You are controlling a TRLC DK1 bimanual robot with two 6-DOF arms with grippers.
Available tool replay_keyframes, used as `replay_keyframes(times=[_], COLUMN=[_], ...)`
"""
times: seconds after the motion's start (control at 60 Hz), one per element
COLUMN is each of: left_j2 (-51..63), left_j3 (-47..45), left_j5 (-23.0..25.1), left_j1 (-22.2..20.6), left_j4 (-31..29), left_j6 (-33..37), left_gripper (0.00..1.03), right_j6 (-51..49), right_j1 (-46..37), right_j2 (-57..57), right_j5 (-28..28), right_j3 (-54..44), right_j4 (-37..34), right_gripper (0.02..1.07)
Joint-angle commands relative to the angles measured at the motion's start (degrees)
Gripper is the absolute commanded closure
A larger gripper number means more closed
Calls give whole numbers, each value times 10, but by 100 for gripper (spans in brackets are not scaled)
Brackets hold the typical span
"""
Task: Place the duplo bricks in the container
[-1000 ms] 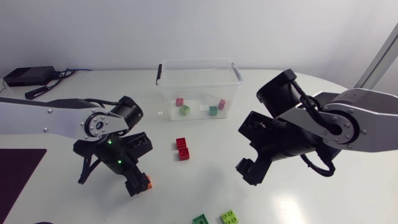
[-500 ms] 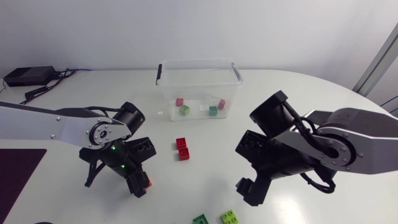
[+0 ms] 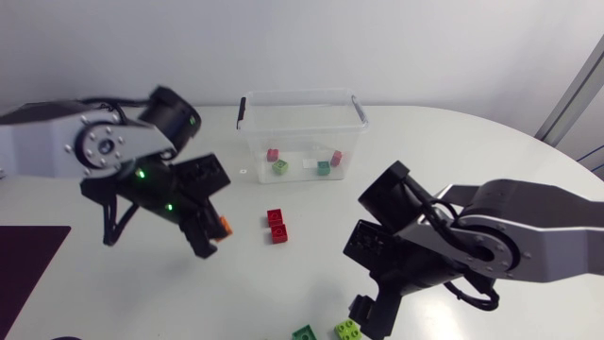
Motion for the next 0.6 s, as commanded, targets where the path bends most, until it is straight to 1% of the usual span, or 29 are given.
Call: replay_keyframes(times=[0.0, 0.1, 0.233, 0.4, 0.583], left_j2=[-20, -11, 16, 56, 78], left_j3=[63, 117, 165, 207, 238], left_j5=[4, 7, 9, 11, 11], left_j1=[7, 17, 23, 26, 19], left_j4=[-17, -14, 11, 25, 35], left_j6=[-4, -15, -38, -59, -74], left_gripper=[82, 82, 82, 82, 82], right_j6=[18, 29, 37, 42, 45], right_j1=[9, 24, 40, 56, 67], right_j2=[25, 51, 72, 100, 132], right_j5=[-6, -7, -24, -24, -24], right_j3=[0, 7, 22, 36, 45], right_j4=[-12, -17, -32, -45, -40], right_gripper=[7, 7, 7, 7, 7])
